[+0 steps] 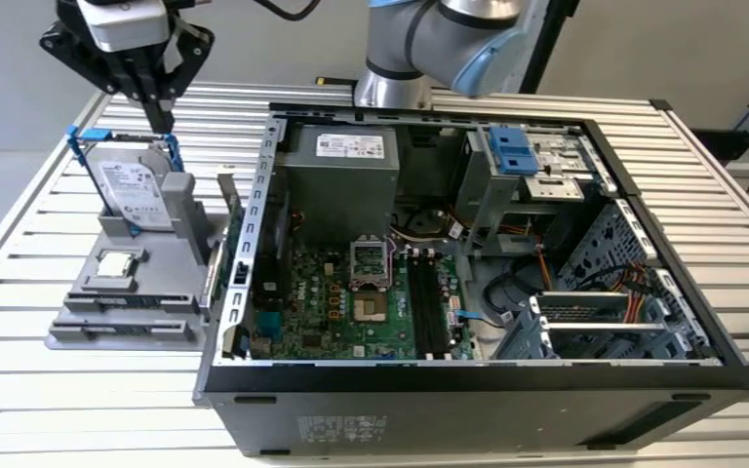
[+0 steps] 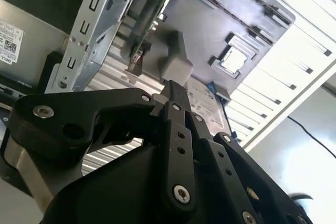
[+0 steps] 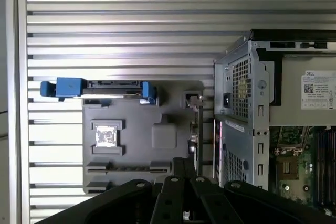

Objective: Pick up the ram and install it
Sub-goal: 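Reach for the ram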

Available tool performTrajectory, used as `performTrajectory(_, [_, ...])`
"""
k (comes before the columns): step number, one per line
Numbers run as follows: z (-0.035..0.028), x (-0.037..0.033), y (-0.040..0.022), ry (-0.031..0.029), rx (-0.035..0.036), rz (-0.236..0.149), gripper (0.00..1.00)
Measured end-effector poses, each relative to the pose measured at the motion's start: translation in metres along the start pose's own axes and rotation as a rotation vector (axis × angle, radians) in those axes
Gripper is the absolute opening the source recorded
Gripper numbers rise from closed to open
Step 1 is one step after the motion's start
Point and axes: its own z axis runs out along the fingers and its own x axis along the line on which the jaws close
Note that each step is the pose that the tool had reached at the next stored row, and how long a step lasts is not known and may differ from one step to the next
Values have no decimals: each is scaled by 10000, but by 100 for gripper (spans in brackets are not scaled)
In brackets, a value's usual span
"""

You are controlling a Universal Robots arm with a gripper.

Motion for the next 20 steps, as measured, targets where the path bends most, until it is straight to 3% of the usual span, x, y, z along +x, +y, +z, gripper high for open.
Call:
performTrajectory(14, [-8,534,-13,4,0,-71,0])
performTrajectory(17, [-8,616,-15,9,-1,-74,0])
performTrajectory(20, [-8,624,-15,11,-1,-76,0])
